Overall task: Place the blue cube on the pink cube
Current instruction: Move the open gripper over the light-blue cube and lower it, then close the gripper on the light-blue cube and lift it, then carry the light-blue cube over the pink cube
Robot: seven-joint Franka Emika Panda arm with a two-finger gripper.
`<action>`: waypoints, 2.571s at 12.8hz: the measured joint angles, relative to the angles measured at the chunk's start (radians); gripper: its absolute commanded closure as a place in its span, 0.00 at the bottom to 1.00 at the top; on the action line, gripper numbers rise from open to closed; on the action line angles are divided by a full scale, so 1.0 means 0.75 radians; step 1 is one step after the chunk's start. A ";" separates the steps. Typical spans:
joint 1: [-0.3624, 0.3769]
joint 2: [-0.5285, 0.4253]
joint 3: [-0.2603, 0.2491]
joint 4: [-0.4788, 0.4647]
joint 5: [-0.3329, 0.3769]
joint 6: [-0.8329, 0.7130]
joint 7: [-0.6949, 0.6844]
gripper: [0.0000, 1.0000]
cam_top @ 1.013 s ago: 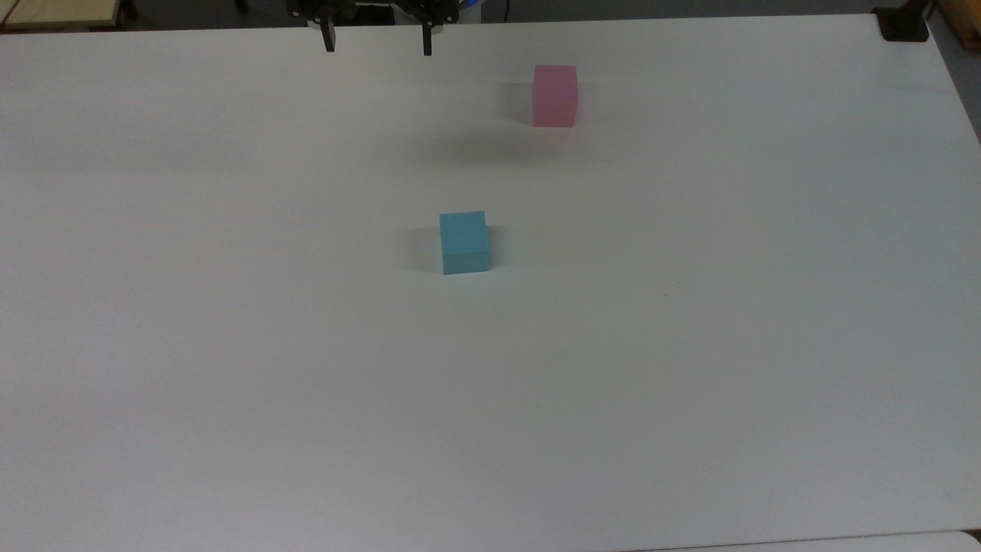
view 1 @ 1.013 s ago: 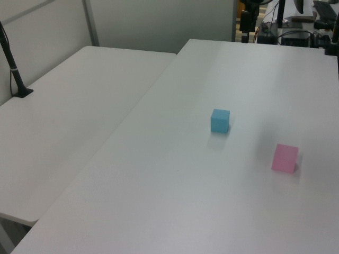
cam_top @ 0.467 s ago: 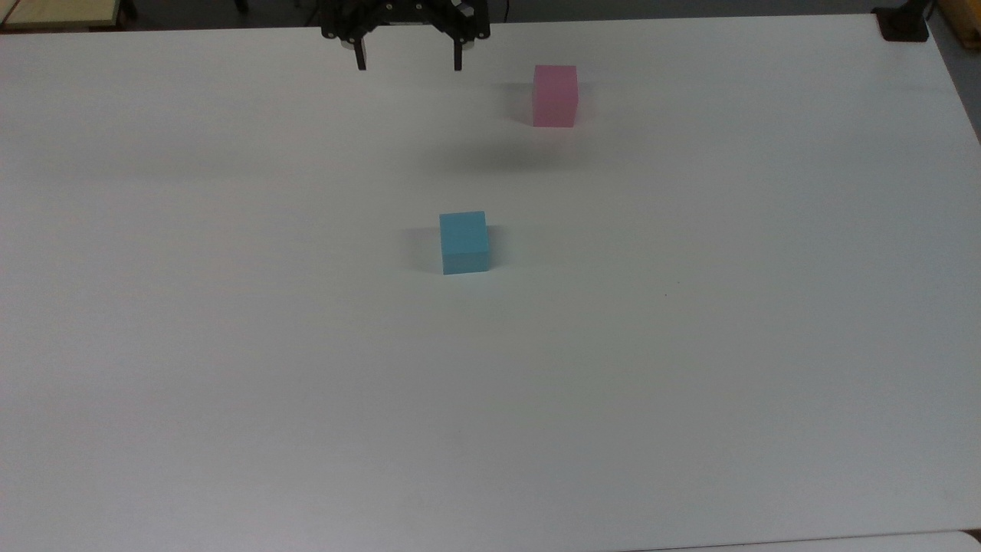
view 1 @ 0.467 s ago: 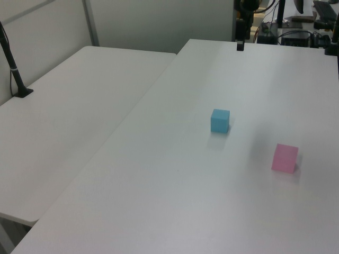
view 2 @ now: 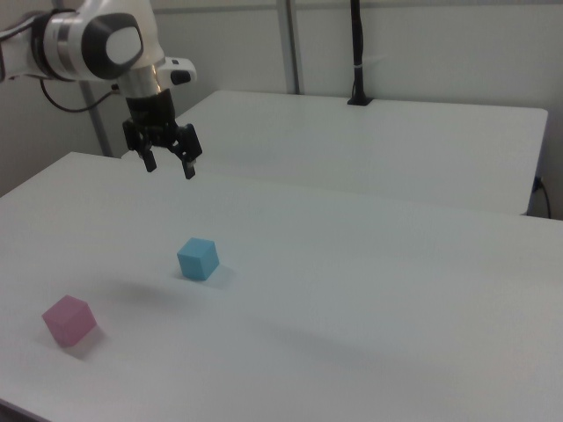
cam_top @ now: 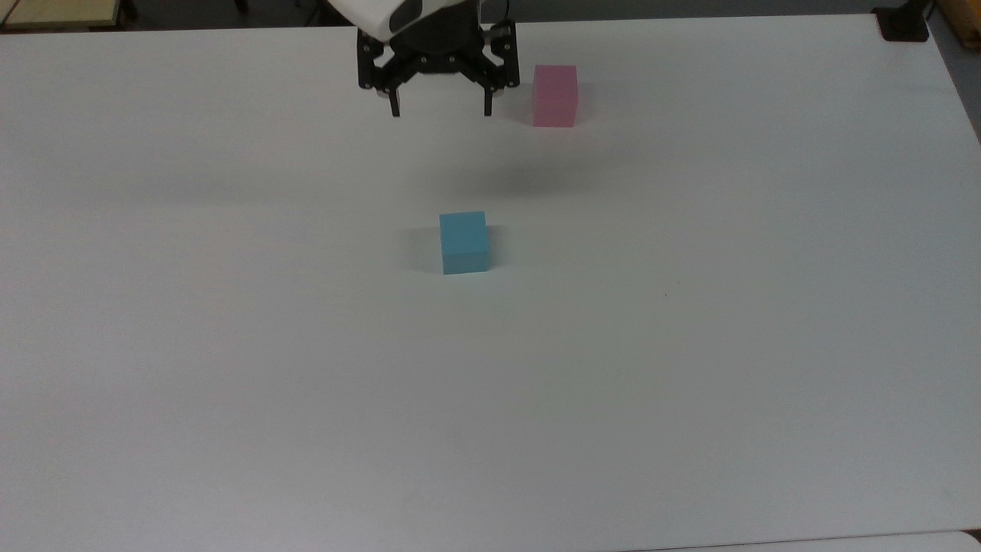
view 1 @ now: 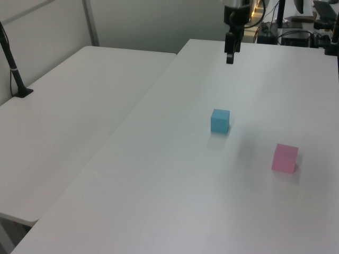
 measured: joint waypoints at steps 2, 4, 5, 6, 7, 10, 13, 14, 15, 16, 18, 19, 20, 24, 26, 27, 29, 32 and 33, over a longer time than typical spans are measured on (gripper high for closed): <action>0.020 0.011 0.000 -0.108 0.002 0.082 0.000 0.00; 0.044 0.046 0.000 -0.208 0.001 0.201 0.003 0.00; 0.044 0.076 0.000 -0.238 0.000 0.254 0.003 0.00; 0.044 0.111 -0.002 -0.262 -0.001 0.309 0.003 0.00; 0.044 0.144 -0.003 -0.279 -0.008 0.359 0.003 0.00; 0.042 0.192 -0.005 -0.289 -0.023 0.401 0.003 0.00; 0.042 0.230 -0.005 -0.295 -0.034 0.462 0.003 0.00; 0.042 0.255 -0.005 -0.295 -0.034 0.492 0.003 0.00; 0.042 0.276 -0.005 -0.296 -0.034 0.509 0.003 0.00; 0.042 0.294 -0.005 -0.296 -0.034 0.520 0.003 0.00; 0.043 0.320 -0.005 -0.296 -0.035 0.549 0.003 0.00; 0.043 0.332 -0.005 -0.296 -0.035 0.563 0.003 0.04; 0.043 0.342 -0.005 -0.296 -0.035 0.581 0.022 0.22; 0.043 0.358 -0.005 -0.296 -0.035 0.607 0.072 0.64; 0.043 0.357 -0.005 -0.290 -0.035 0.607 0.073 0.70; 0.043 0.351 -0.005 -0.287 -0.035 0.607 0.073 0.70; 0.043 0.310 -0.005 -0.249 -0.035 0.540 0.073 0.70; 0.042 0.196 -0.006 -0.017 -0.034 0.209 0.078 0.69; 0.042 0.184 -0.006 0.047 -0.034 0.148 0.080 0.69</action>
